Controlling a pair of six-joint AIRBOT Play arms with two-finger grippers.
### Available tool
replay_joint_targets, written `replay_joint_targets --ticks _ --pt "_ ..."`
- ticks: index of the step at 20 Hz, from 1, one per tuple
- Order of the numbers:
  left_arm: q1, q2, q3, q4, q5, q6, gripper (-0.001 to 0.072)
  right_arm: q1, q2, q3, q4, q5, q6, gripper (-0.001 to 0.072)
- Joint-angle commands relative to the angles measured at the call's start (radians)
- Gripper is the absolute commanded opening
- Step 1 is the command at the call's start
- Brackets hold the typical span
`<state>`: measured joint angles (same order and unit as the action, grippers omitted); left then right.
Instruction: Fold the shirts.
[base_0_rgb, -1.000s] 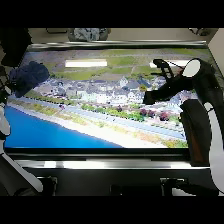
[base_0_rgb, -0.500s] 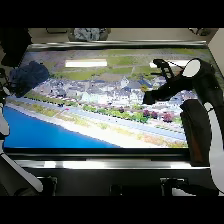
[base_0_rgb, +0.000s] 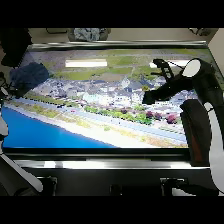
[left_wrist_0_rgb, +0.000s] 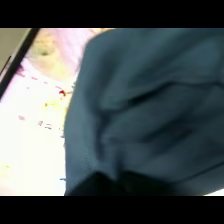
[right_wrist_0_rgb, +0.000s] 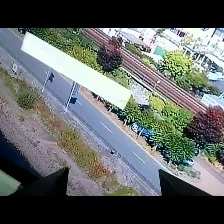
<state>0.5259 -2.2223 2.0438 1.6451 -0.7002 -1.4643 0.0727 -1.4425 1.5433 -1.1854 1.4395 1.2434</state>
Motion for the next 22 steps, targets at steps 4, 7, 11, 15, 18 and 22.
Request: replay_joint_targets --ticks 4,7,11,15,18,22 --pt "-0.004 0.030 0.000 -0.158 -0.102 -0.003 0.0024 0.000 0.001 0.000 0.010 0.002 0.000 0.0651" --pt "-0.010 0.123 0.000 -0.188 -0.101 -0.009 0.0022 0.000 0.010 0.000 0.011 -0.005 -0.009 0.0593" --pt "-0.063 0.352 -0.003 -0.256 -0.105 -0.035 0.0021 -0.001 0.054 0.003 -0.011 -0.136 -0.048 0.0620" --pt "-0.198 0.666 -0.064 -0.255 -0.106 -0.024 0.0022 -0.001 0.145 0.033 -0.027 -0.204 -0.054 0.0630" --pt "-0.338 0.872 -0.113 -0.255 -0.184 0.024 0.0022 -0.001 0.245 0.066 -0.035 -0.178 -0.053 0.0629" --pt "-0.636 1.077 -0.306 -0.255 -0.383 0.067 0.0022 -0.001 0.399 0.066 -0.114 -0.068 -0.054 0.0629"
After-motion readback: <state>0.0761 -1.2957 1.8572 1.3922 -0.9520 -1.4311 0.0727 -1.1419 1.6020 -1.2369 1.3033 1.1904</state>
